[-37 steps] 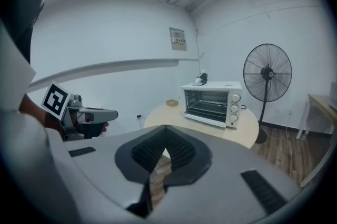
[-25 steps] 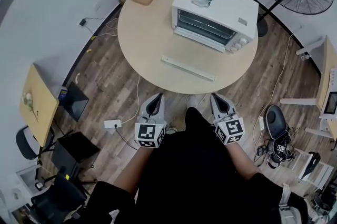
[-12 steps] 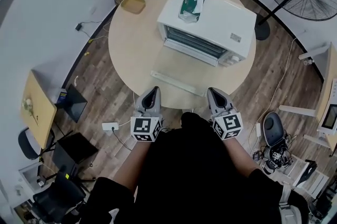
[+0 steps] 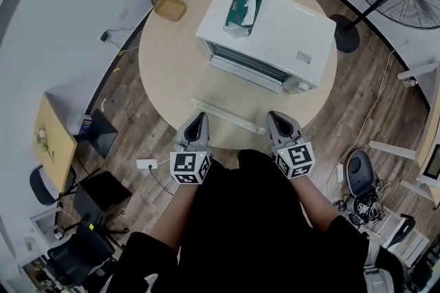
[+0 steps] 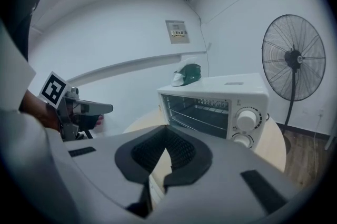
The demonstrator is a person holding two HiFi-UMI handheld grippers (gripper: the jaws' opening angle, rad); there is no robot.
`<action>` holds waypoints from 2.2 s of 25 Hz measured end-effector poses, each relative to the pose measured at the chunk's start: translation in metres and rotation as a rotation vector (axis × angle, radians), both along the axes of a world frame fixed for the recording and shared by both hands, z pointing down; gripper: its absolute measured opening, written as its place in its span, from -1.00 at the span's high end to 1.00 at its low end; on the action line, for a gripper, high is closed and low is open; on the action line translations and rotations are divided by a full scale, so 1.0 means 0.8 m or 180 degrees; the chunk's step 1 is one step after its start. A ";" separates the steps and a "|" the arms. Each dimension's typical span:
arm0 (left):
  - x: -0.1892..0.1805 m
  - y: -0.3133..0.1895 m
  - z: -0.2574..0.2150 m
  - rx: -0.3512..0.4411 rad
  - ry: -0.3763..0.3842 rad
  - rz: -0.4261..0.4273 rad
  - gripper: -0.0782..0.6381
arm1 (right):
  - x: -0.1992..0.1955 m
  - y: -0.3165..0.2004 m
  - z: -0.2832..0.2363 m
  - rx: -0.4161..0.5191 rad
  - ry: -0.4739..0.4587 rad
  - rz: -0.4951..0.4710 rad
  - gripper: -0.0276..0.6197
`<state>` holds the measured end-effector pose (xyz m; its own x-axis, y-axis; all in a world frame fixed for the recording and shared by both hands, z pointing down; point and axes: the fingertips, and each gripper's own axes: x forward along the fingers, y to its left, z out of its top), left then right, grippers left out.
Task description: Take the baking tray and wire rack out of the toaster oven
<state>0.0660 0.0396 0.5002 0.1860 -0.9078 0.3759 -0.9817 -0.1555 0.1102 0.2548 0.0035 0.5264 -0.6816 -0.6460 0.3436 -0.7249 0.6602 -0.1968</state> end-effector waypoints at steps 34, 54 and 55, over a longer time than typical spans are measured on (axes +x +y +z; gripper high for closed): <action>-0.020 -0.162 0.091 -0.0270 0.0435 0.0544 0.73 | -0.026 -0.080 0.089 -0.0728 -0.0311 0.1004 0.91; -0.008 -0.262 0.204 -0.1295 0.1853 0.0855 0.24 | -0.005 -0.148 0.164 -0.1432 -0.2172 0.2545 0.57; -0.009 -0.267 0.209 -0.1342 0.1894 0.0831 0.22 | -0.003 -0.151 0.168 -0.1453 -0.2242 0.2585 0.57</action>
<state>0.0591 -0.1743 0.6671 0.6532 -0.6091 0.4498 -0.6760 -0.2015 0.7089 0.2521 -0.1176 0.6610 -0.2574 -0.8938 0.3672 -0.5375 -0.1834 -0.8231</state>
